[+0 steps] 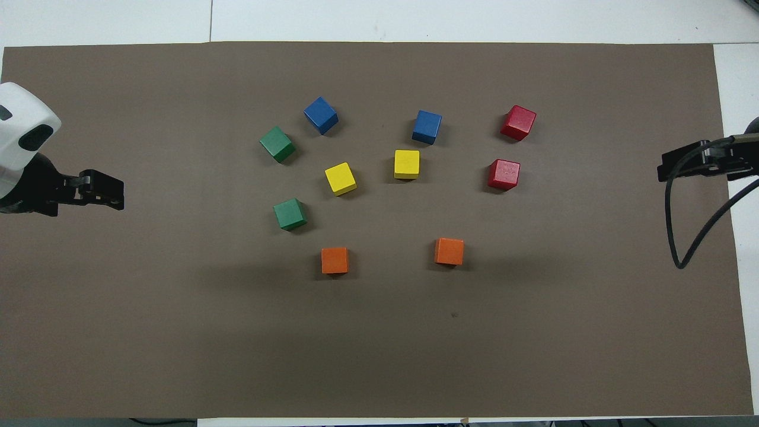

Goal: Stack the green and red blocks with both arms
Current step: 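Reach the left gripper to green while the right gripper reaches red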

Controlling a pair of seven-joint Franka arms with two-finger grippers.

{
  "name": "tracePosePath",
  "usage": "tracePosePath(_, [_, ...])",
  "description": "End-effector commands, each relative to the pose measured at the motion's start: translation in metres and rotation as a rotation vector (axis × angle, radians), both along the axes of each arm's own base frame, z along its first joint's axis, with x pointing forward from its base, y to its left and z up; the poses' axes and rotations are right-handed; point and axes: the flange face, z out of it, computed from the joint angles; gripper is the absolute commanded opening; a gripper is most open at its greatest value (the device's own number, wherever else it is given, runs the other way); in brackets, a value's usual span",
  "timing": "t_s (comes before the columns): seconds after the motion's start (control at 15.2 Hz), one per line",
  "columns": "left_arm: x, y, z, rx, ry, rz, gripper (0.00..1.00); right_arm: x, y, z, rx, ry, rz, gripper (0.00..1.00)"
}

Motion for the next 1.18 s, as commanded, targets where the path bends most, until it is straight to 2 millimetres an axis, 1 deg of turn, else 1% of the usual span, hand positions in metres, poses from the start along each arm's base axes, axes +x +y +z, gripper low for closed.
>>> tracePosePath(0.0, [-0.002, 0.004, 0.003, -0.013, -0.017, -0.003, 1.00, -0.008, -0.009, 0.003, -0.018, 0.009, 0.013, 1.00])
tracePosePath(0.2, [-0.002, 0.005, 0.002, -0.013, -0.015, -0.003, 1.00, -0.008, -0.008, 0.002, -0.020, 0.004, 0.010, 1.00])
tracePosePath(0.33, [-0.002, 0.005, 0.002, -0.012, -0.016, 0.003, 1.00, -0.008, -0.002, 0.001, -0.024, 0.009, 0.016, 1.00])
tracePosePath(0.46, [-0.002, 0.004, 0.001, -0.012, -0.016, 0.003, 1.00, -0.010, -0.001, 0.001, -0.024, 0.012, -0.031, 1.00])
tracePosePath(0.53, [-0.003, 0.005, 0.000, -0.012, -0.011, 0.005, 1.00, -0.011, 0.003, -0.006, -0.023, 0.021, -0.079, 1.00])
tracePosePath(0.59, [-0.003, 0.004, -0.001, -0.013, -0.007, 0.005, 1.00, -0.010, 0.015, -0.013, -0.027, 0.020, -0.135, 1.00])
tracePosePath(0.66, [-0.004, 0.002, 0.000, -0.012, -0.006, 0.002, 1.00, -0.009, 0.039, -0.023, -0.028, 0.012, -0.165, 1.00])
tracePosePath(0.72, [-0.004, 0.002, 0.000, -0.012, -0.008, 0.002, 1.00, -0.007, 0.060, -0.037, -0.027, 0.005, -0.187, 1.00])
tracePosePath(0.79, [-0.004, 0.004, 0.000, -0.012, -0.008, 0.007, 1.00, -0.003, 0.075, -0.054, -0.024, -0.006, -0.219, 1.00])
tracePosePath(0.85, [-0.004, 0.003, 0.000, -0.012, -0.008, 0.010, 1.00, 0.002, 0.091, -0.077, -0.022, -0.009, -0.254, 1.00])
tracePosePath(0.99, [-0.001, -0.001, -0.001, -0.020, -0.022, 0.019, 1.00, 0.018, 0.108, -0.123, -0.023, -0.010, -0.288, 1.00])
tracePosePath(1.05, [0.000, -0.005, -0.004, -0.035, -0.024, 0.028, 1.00, 0.026, 0.119, -0.142, -0.023, -0.017, -0.300, 1.00])
tracePosePath(1.12, [-0.001, -0.010, -0.013, -0.040, -0.017, 0.041, 1.00, 0.034, 0.122, -0.159, -0.024, -0.021, -0.316, 1.00])
